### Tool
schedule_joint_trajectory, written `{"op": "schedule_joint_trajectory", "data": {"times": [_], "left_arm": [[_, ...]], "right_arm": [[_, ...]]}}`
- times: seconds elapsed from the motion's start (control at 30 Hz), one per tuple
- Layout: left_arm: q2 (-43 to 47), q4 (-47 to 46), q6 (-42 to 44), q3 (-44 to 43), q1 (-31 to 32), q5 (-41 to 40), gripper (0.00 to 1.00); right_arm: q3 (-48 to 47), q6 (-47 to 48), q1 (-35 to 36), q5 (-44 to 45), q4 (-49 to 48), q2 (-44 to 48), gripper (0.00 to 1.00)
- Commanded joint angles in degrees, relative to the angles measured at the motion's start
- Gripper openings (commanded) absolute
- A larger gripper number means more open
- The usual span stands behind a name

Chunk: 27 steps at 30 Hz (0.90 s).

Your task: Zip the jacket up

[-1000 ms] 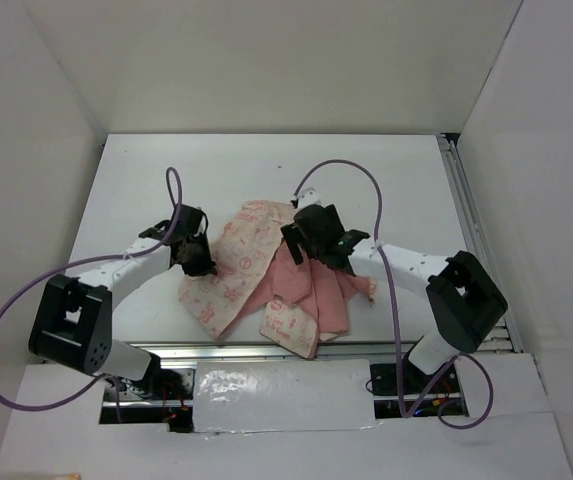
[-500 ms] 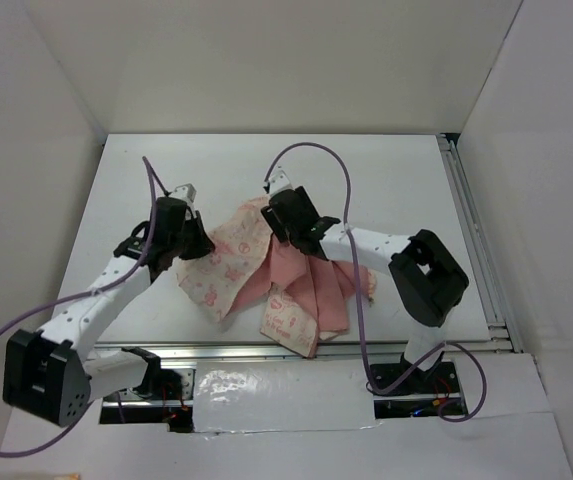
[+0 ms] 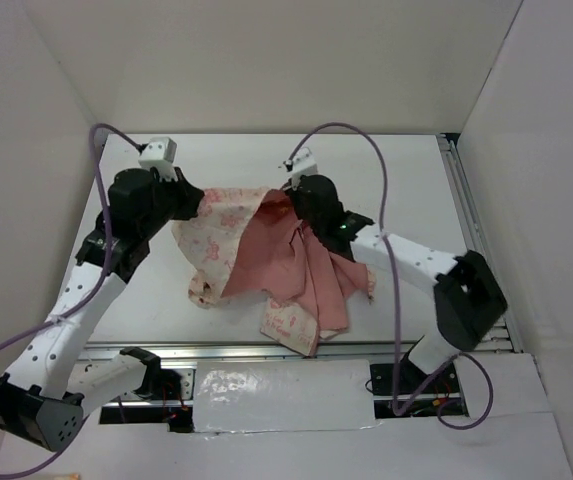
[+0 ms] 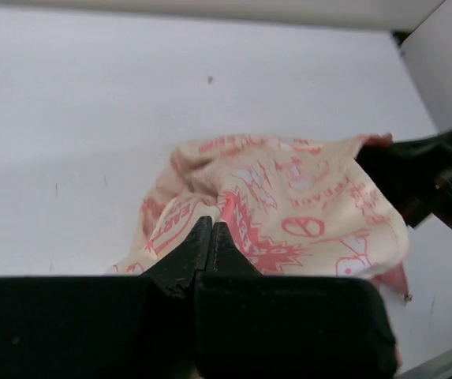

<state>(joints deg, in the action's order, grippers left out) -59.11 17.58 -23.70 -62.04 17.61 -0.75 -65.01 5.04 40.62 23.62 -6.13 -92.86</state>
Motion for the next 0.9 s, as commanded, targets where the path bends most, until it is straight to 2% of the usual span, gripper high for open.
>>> {"op": "schedule_joint_trajectory", "data": {"times": [0.0,0.03,0.13,0.2,0.37,0.47,0.6,0.7,0.77,0.8,0.87], "left_arm": [[2.7,-5.0,6.3,-8.2,0.1,1.5,0.00],[2.9,-4.5,7.1,-11.1,0.1,2.0,0.00],[4.1,-5.0,8.7,-14.5,0.1,4.5,0.00],[6.2,-7.5,9.5,-16.7,0.1,9.6,0.00],[6.7,-6.5,8.9,-28.4,0.2,23.1,0.00],[5.2,-4.9,7.7,-35.8,0.1,26.2,0.00],[3.5,-4.7,7.1,-41.3,0.1,24.3,0.00],[1.9,-5.0,6.8,-40.7,0.1,21.4,0.00],[-0.5,-5.1,7.0,-37.6,0.1,16.3,0.00],[-1.9,-6.1,7.3,-34.8,0.1,9.8,0.00],[-6.3,-7.8,8.1,-31.9,-0.5,2.8,0.00]], "right_arm": [[2.6,-0.4,-0.5,2.3,-6.1,14.9,0.00],[3.7,-0.7,-0.3,3.5,-4.5,20.0,0.00],[4.6,-0.8,-0.1,4.2,-1.1,27.9,0.00],[4.2,-0.1,0.1,2.9,1.3,35.2,0.00],[-3.9,3.1,2.0,0.5,10.2,46.3,0.00],[-10.4,5.0,3.0,-3.0,14.3,48.7,0.00],[-17.7,8.2,3.2,-2.7,16.4,46.8,0.00],[-23.3,8.4,2.2,2.2,18.0,40.1,0.00],[-26.0,7.6,-0.5,3.3,18.8,32.9,0.00],[-27.6,6.5,-3.0,2.1,20.3,27.3,0.00],[-29.2,4.9,-5.8,-0.4,20.9,21.1,0.00]]}}
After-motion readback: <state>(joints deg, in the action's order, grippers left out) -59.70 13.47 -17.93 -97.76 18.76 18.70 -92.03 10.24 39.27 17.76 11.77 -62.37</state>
